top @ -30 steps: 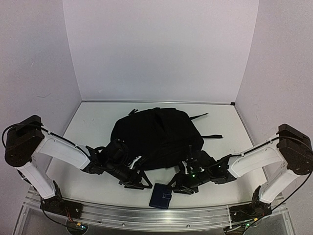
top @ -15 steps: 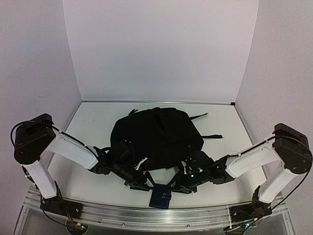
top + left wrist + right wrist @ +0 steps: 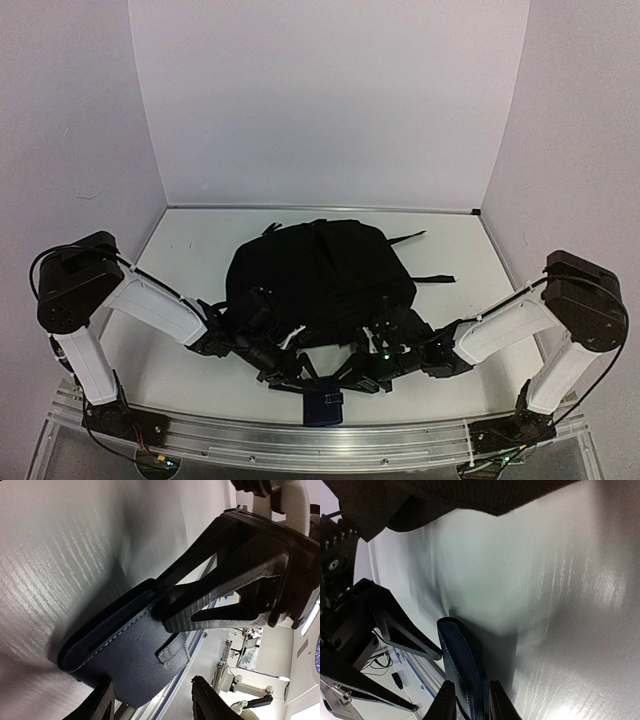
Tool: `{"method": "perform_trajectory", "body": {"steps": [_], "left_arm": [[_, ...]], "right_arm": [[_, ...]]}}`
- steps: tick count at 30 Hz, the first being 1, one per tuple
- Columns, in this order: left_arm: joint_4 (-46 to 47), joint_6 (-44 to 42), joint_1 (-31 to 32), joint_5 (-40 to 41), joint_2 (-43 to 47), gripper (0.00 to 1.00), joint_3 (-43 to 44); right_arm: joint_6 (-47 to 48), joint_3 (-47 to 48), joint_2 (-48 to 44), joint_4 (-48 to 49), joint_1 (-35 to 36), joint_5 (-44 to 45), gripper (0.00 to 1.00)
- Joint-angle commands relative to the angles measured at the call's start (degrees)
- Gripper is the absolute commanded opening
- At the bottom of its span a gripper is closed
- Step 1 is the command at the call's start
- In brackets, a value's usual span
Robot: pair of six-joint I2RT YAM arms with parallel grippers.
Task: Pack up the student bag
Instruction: Pick up the personal item from the center of the board.
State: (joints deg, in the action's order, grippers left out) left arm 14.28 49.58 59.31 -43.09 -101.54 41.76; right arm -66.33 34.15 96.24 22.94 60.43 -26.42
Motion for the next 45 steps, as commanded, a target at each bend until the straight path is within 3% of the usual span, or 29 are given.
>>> {"method": "perform_trajectory", "body": {"steps": [1, 4, 10, 13, 16, 20, 25, 29, 36, 45], "left_arm": [[1.6, 0.4, 0.3, -2.2, -2.0, 0.52, 2.3], [1.7, 0.4, 0.3, -2.4, -2.2, 0.52, 2.3], [2.6, 0.7, 0.3, -1.9, -1.7, 0.51, 1.6], [3.0, 0.0, 0.3, -0.1, 0.5, 0.53, 0.4], [0.9, -3.2, 0.3, 2.7, 5.9, 0.64, -0.3], [-10.1, -10.8, -0.4, 10.7, 16.9, 0.74, 2.1], [-17.5, -13.9, -6.3, 15.2, 26.9, 0.77, 4.3], [-12.5, -12.8, -10.9, 8.9, 30.6, 0.82, 4.2], [-4.6, -11.3, -11.2, -2.4, 29.1, 0.82, 6.4], [6.7, -5.0, -11.1, -8.5, 25.6, 0.73, 5.3]], "right_arm": [[-1.4, 1.0, 3.2, 7.0, 1.1, -3.1, 0.22], [-1.0, 2.1, 4.4, 7.5, 1.7, -3.6, 0.22], [-0.9, 2.3, 3.3, 9.1, 2.0, -2.5, 0.0], [-0.7, 1.6, 1.1, 9.1, 2.0, -0.9, 0.0], [-0.1, 0.6, -2.8, 8.1, 2.0, 1.2, 0.0], [4.7, 1.3, -11.9, -0.8, 2.0, 5.4, 0.0], [11.3, 5.0, -23.5, -10.8, 1.7, 11.4, 0.0], [15.7, 7.9, -28.9, -12.1, -0.7, 11.5, 0.0], [22.4, 13.8, -30.8, -12.0, -3.4, 9.0, 0.0], [23.4, 15.3, -28.6, -7.7, -3.7, 4.8, 0.0]]}}
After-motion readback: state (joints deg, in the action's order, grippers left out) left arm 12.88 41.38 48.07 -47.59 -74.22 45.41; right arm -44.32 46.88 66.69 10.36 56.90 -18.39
